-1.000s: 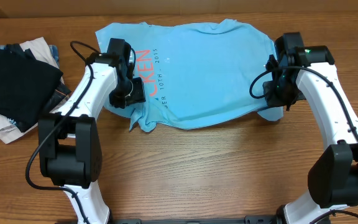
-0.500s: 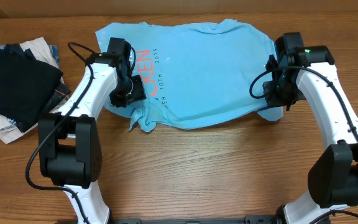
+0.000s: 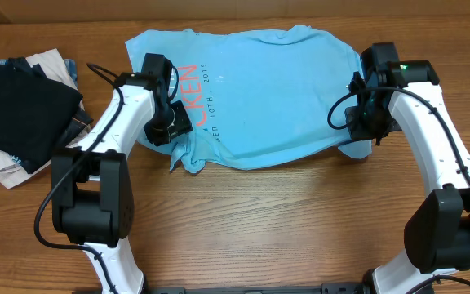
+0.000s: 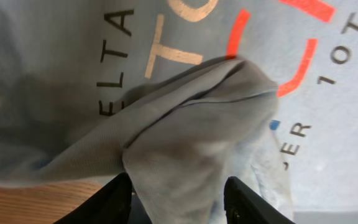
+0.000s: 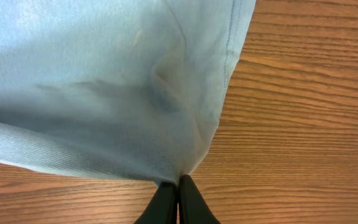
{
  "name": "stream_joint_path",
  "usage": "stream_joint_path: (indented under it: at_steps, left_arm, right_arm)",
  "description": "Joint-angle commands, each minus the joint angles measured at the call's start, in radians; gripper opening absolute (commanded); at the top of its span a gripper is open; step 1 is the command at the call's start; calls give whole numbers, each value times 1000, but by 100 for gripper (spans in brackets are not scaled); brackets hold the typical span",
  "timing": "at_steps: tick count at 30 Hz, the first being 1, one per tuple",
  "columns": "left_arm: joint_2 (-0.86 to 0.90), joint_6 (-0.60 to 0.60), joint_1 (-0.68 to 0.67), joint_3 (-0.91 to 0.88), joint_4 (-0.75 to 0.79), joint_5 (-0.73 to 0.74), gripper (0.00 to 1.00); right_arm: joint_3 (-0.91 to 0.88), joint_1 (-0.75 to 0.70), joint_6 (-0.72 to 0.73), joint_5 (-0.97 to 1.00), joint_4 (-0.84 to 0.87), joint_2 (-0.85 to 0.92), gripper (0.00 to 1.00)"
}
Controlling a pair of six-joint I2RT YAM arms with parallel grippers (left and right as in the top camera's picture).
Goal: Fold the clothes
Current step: 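Hold the shirt's bottom corners with both grippers on the table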
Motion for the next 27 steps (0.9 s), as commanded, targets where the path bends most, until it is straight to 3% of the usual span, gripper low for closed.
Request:
stream_joint_path:
  at_steps: [1,7,19,27]
  left_arm:
    - [7,-49,-7,-37,23,-7,50]
    - [7,-46,-7,-40,79,5,35]
    - [-19,-45,4,-32,69,63,40]
    - [-71,-45,16,-23,59,66,38]
  right_arm:
    - [-2,-5,5,-1,3,-5,4]
    - [-2,-5,5,-1,3,-5,4]
    - [-2,-5,5,-1,8,-5,4]
    - [-2,-5,5,-1,7,-5,4]
